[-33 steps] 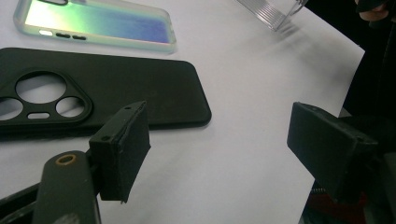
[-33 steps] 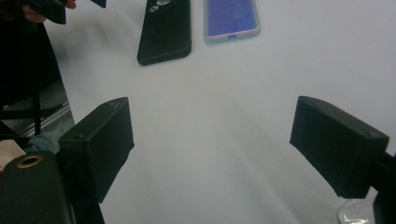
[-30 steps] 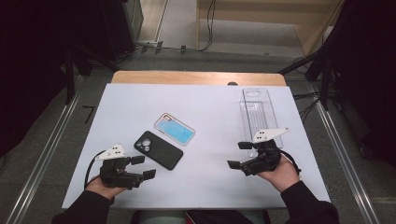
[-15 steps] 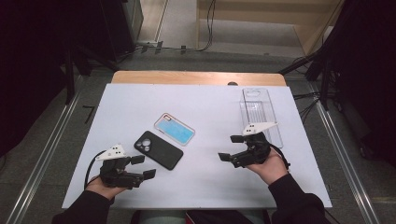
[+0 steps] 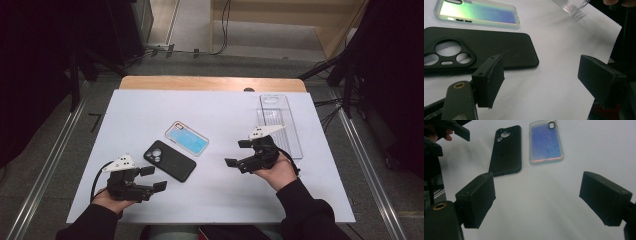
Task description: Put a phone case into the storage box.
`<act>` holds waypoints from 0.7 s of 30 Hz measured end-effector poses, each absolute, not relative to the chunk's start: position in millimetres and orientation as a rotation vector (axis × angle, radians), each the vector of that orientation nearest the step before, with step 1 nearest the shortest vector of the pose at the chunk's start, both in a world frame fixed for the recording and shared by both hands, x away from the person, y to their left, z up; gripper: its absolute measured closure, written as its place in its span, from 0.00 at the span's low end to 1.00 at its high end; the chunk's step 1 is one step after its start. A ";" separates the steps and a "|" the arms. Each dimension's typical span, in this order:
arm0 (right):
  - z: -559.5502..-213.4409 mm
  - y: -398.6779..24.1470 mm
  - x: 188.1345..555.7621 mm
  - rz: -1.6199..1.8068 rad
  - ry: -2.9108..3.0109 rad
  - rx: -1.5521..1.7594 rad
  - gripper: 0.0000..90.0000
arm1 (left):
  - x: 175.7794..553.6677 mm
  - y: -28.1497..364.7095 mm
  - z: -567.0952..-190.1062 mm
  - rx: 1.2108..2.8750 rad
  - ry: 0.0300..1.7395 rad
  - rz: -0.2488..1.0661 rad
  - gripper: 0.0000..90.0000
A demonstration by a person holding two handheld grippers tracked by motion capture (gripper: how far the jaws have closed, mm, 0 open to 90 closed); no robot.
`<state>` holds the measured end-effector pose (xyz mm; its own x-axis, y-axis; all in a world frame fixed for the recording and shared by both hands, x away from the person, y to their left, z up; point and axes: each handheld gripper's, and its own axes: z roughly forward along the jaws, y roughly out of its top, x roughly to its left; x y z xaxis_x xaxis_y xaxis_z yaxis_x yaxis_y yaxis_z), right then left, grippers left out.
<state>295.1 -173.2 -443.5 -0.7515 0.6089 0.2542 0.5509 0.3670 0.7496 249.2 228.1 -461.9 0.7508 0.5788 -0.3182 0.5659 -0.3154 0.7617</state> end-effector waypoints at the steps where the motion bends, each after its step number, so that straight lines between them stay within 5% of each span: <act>1: -443.8 -171.8 296.7 1.354 2.545 1.082 0.13 | 249.3 228.0 -461.9 1.992 0.864 0.017 0.24; 21: -441.8 -145.6 327.7 1.366 2.544 1.059 0.13 | 250.8 229.2 -462.3 1.990 0.859 0.011 0.24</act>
